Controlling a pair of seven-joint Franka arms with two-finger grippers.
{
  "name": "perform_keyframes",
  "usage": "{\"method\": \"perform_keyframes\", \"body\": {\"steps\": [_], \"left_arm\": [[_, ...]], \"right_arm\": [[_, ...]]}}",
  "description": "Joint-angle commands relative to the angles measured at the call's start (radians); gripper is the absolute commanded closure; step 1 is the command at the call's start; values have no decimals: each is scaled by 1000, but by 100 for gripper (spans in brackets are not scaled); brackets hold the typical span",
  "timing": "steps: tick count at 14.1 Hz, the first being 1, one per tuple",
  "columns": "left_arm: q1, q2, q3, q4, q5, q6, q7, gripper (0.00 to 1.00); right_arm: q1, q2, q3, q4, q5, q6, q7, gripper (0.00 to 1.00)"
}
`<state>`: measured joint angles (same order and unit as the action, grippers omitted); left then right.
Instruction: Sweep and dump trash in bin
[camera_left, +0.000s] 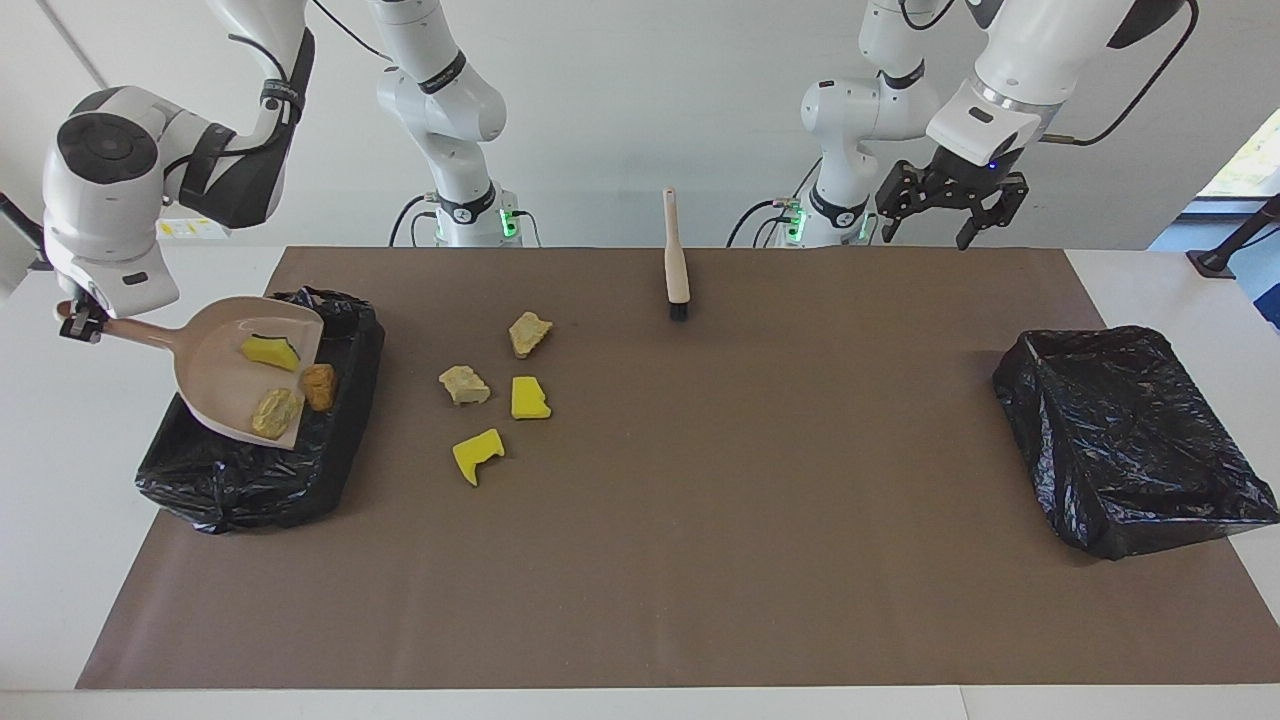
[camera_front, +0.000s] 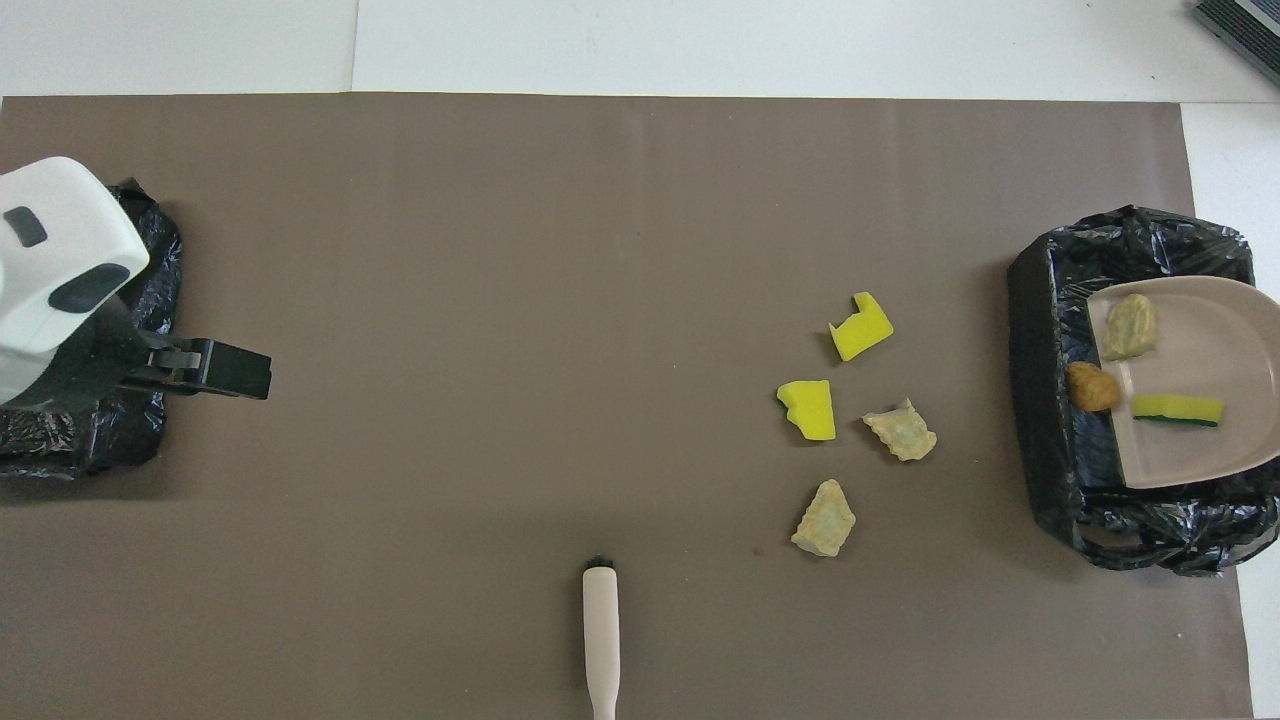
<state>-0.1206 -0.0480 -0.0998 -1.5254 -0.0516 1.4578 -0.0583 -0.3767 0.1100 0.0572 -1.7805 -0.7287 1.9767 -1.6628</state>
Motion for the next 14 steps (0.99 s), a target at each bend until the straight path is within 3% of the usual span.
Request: {"method": "perform_keyframes", "body": {"steps": [1,4,8,11,14], "left_arm": [[-1,66,31,143,22,-92,52,0],[-4,57,42,146,67,-126,135,0],[-2,-16,49,70,67,-126,155,0],[25,-13,49,68,52,-114,153,0],[36,-1,49,77,22,-111,152,0]], "right_arm": [[7,-46,7,-62,-76,14,67,100],[27,-96,7,-130,-124,-12,171,100],[85,-107,9,-114,-162,-36,169,100],[116,-110,9,-99,-196,-53,167,100],[81,-112,3,-109,-189,-15,152,100]]}}
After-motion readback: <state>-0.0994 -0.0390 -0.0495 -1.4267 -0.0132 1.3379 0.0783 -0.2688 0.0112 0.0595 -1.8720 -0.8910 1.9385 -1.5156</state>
